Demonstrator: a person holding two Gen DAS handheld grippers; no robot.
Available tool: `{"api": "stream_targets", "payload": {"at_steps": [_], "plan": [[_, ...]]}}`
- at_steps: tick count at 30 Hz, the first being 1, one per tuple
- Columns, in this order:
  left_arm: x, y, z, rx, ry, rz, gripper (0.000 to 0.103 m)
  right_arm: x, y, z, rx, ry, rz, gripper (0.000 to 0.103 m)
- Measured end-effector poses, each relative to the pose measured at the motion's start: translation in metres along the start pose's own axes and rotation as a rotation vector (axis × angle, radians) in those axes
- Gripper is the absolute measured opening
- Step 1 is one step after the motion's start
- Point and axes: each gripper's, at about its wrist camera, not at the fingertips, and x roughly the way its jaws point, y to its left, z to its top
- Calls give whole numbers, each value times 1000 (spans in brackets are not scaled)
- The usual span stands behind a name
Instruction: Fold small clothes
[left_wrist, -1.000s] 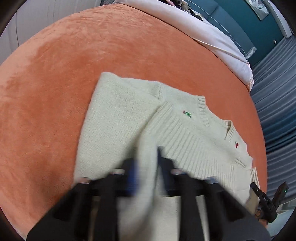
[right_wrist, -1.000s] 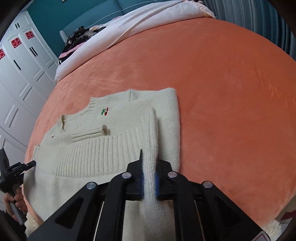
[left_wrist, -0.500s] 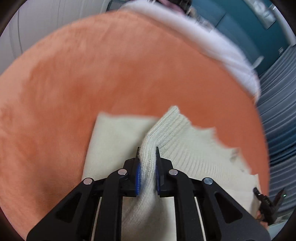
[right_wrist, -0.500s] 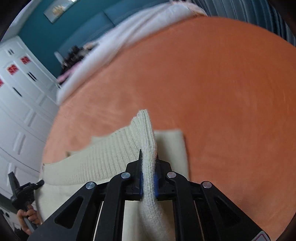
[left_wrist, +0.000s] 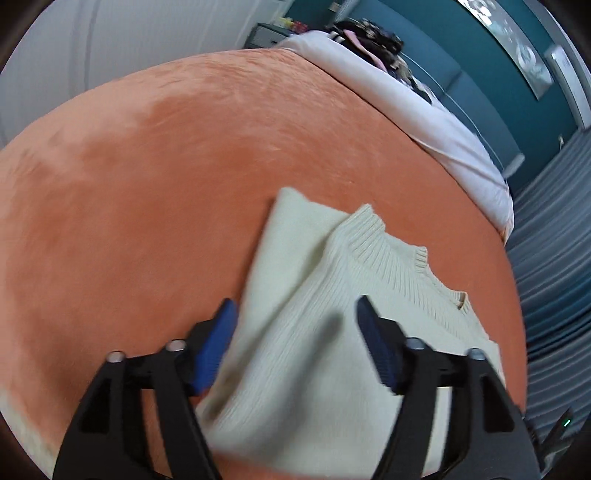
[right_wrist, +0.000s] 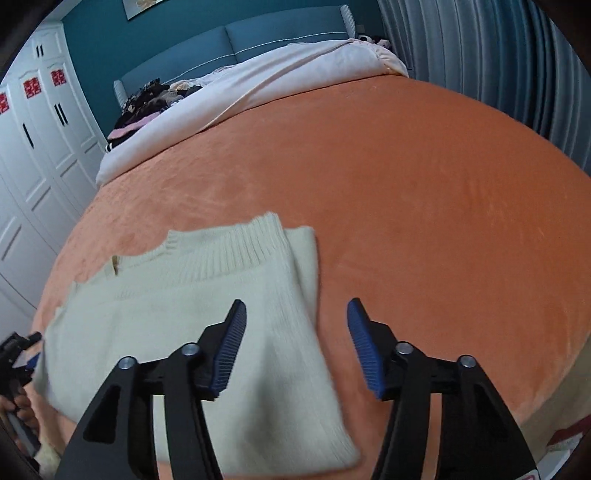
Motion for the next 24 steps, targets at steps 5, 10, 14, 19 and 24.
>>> {"api": "stream_targets", "payload": {"at_steps": [5,10,14,19,24], "plan": [[-3,31,-37,-139,94,-72,87,8,-33,-56,208,170,80,65],[-2,27,-43,-168,61,-67,90,19,-26,-58,310,172,202,69],[4,17,-36,-162,117,-42,28,32,-11,-41,359,178,259,18],[-35,19,-35,-176,106,-98,10,-15,-8,-24,341,94,350,12],[-35,35,-63,-118,174,-6,10,5,-8,-50,247,213,232,13]]}}
